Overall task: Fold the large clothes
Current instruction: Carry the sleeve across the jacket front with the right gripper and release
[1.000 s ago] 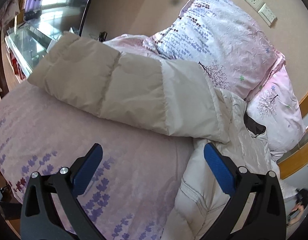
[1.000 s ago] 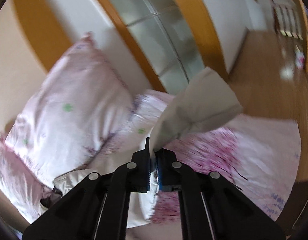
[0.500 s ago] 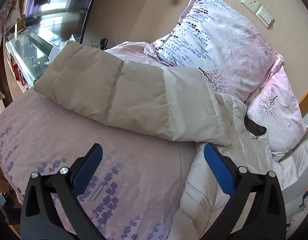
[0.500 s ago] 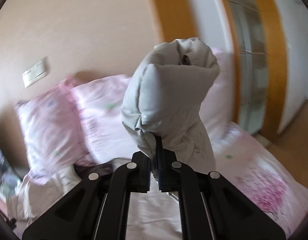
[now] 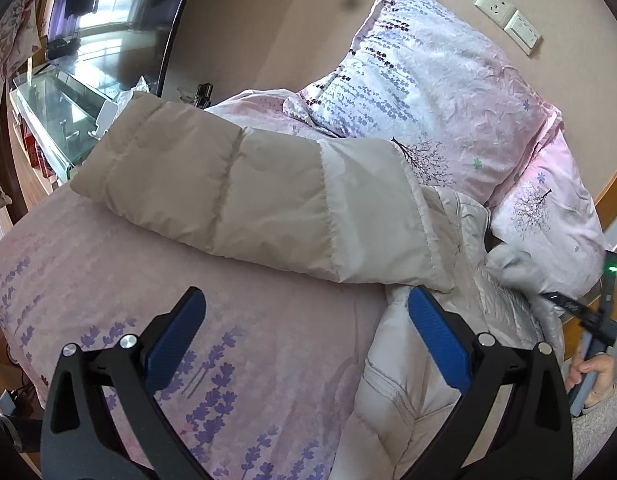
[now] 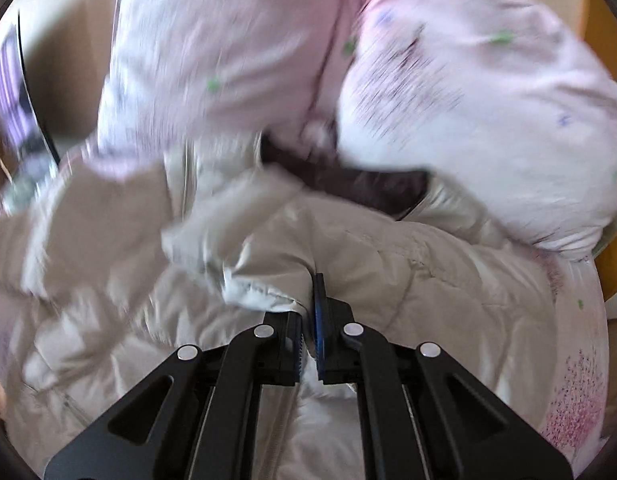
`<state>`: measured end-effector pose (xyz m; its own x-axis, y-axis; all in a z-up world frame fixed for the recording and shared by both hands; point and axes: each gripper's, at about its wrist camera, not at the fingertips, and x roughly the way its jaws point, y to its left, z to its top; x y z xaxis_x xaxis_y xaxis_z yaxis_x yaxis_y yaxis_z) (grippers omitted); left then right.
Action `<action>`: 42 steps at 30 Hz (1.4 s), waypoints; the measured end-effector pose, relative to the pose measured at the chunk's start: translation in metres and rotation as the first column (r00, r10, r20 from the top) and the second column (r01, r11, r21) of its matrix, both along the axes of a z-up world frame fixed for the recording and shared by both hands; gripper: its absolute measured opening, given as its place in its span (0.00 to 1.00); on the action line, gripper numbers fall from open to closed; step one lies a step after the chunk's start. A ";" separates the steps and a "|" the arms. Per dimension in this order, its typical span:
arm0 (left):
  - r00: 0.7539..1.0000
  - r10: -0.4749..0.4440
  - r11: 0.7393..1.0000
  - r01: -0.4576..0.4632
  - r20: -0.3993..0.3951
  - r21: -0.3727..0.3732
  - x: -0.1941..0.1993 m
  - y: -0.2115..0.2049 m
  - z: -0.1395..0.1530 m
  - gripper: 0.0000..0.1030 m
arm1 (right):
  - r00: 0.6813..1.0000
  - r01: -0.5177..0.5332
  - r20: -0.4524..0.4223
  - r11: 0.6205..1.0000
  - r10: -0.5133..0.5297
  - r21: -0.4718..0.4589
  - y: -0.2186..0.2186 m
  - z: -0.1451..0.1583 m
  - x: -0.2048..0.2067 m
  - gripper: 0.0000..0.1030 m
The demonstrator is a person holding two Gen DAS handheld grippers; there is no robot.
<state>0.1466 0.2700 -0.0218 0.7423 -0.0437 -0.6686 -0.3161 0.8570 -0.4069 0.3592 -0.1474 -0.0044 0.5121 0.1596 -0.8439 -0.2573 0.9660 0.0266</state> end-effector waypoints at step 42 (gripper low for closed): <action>1.000 -0.009 1.000 0.009 -0.004 -0.004 0.009 -0.008 -0.007 0.98 | 0.970 -0.148 -0.215 0.975 0.111 -0.167 0.108 -0.059 0.002 0.04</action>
